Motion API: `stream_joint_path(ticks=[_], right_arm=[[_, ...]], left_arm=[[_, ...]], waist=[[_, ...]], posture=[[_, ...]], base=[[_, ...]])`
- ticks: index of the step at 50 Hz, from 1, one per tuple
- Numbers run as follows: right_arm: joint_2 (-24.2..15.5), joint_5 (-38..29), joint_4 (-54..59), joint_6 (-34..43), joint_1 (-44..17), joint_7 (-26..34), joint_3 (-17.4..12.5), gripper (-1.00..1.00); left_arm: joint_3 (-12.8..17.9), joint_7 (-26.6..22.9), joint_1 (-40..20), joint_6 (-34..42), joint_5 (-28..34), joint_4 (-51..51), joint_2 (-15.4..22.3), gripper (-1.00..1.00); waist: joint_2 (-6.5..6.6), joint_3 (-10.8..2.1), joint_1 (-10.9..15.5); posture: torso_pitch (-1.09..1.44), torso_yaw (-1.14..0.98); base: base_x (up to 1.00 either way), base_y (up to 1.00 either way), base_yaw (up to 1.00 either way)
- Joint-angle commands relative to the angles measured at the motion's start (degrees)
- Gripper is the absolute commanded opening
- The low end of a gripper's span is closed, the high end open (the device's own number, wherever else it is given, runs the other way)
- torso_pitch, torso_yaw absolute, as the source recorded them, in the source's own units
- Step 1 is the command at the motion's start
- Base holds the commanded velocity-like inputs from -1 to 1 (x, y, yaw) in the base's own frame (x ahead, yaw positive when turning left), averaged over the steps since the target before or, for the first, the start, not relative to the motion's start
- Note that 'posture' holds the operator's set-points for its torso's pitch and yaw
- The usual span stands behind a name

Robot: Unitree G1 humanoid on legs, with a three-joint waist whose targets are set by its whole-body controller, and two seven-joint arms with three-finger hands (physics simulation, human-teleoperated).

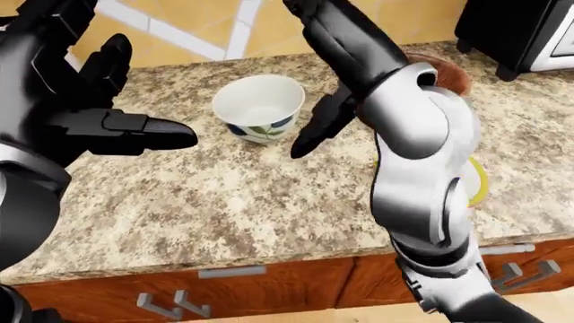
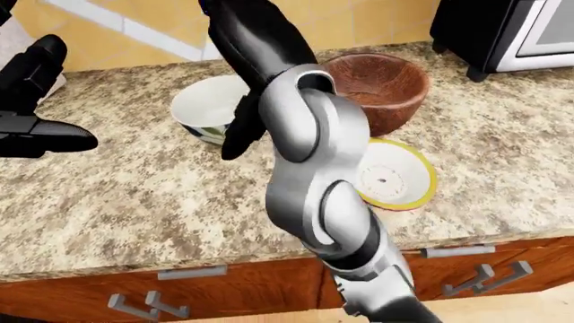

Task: Stack the bowls from largest to smallest.

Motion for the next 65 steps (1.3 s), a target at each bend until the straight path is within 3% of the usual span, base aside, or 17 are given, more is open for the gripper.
stream_joint_path(ticks=[1,2,5,10,16,27,43,44,45,46,51,55,58,65], right_arm=[[5.5,-13.7,2.6,-14.8,-0.4,5.8,-4.4,1.00],[8.8,-15.6,4.3,-18.6,0.5,6.1,-6.0,1.00],[13.9,-19.8,8.9,-28.1,1.6,5.8,-8.9,1.00],[17.1,-23.9,15.1,-37.9,2.8,2.0,-10.1,1.00],[21.5,-26.8,22.1,-41.9,3.4,-2.5,-9.5,1.00],[23.5,-30.1,33.4,-45.8,3.2,-8.6,-9.5,0.78],[22.9,-28.8,52.3,-44.5,-2.6,-17.3,-10.8,0.15],[22.2,-28.4,54.0,-44.5,-3.5,-18.0,-11.2,0.09],[21.5,-27.3,56.8,-44.2,-5.6,-19.2,-12.4,-0.17],[20.8,-26.9,58.0,-44.2,-5.8,-19.7,-12.2,-0.23],[18.7,-24.9,64.4,-43.9,-7.4,-22.6,-12.4,-0.44],[18.7,-24.3,66.7,-43.8,-6.8,-24.7,-11.8,-0.49],[17.8,-24.0,65.7,-43.8,-8.0,-23.7,-12.0,-0.98],[15.3,-22.7,58.9,-43.0,-11.0,-17.8,-13.5,-1.00]], left_arm=[[1.3,-0.2,-0.9,-2.2,0.1,-0.1,1.3,1.00],[1.4,-0.2,-0.8,-2.4,-0.1,0.0,1.5,1.00],[1.5,-0.9,-0.3,-3.1,0.3,0.6,2.0,1.00],[1.8,-1.1,0.5,-3.5,0.3,0.6,2.3,1.00],[2.4,-1.5,1.2,-3.9,0.3,0.6,2.6,1.00],[5.3,-4.0,4.5,-4.6,0.9,0.5,3.5,1.00],[6.6,-6.0,6.0,-5.3,1.6,1.4,4.2,1.00],[6.6,-6.3,6.2,-5.5,1.8,1.5,4.2,1.00],[6.5,-6.9,6.5,-5.9,2.6,2.0,4.0,1.00],[7.0,-7.2,6.8,-5.7,2.5,1.8,4.1,1.00],[6.6,-7.8,6.4,-5.9,3.3,2.4,4.2,1.00],[7.3,-8.0,6.5,-5.5,3.1,2.2,4.3,1.00],[7.4,-8.1,6.7,-5.6,3.2,2.3,4.5,1.00],[6.9,-7.7,6.2,-5.8,3.2,2.1,4.4,1.00]], waist=[[0.59,-1.49,-0.3],[0.87,-1.53,-0.3],[1.49,-1.87,-0.4],[2.09,-2.36,-0.6],[2.47,-2.69,-1.0],[2.63,-2.76,-1.2],[2.88,-2.86,-1.1],[2.88,-2.86,-1.1],[2.88,-2.85,-1.1],[2.89,-2.85,-1.1],[2.79,-2.92,-0.9],[2.78,-3.05,-0.7],[2.82,-3.05,-0.6],[2.57,-2.83,-0.3]], posture=[[0.00,0.00],[0.00,0.00],[0.00,0.00],[0.00,0.00],[0.00,0.00],[0.00,0.00],[0.00,0.00],[0.00,0.00],[0.00,0.00],[0.00,0.00],[0.00,0.00],[0.00,0.00],[0.00,0.00],[0.00,0.00]], base=[[0.00,0.00,0.00],[0.00,0.00,0.00],[0.00,0.00,0.00],[0.00,0.00,0.00],[0.00,0.00,0.00],[0.00,0.00,0.00],[0.00,0.00,0.00],[0.00,0.00,0.00],[0.00,0.00,0.00],[0.00,0.00,0.00],[0.00,0.00,0.00],[0.00,0.00,0.00],[0.00,0.00,0.00],[0.00,0.00,0.00]])
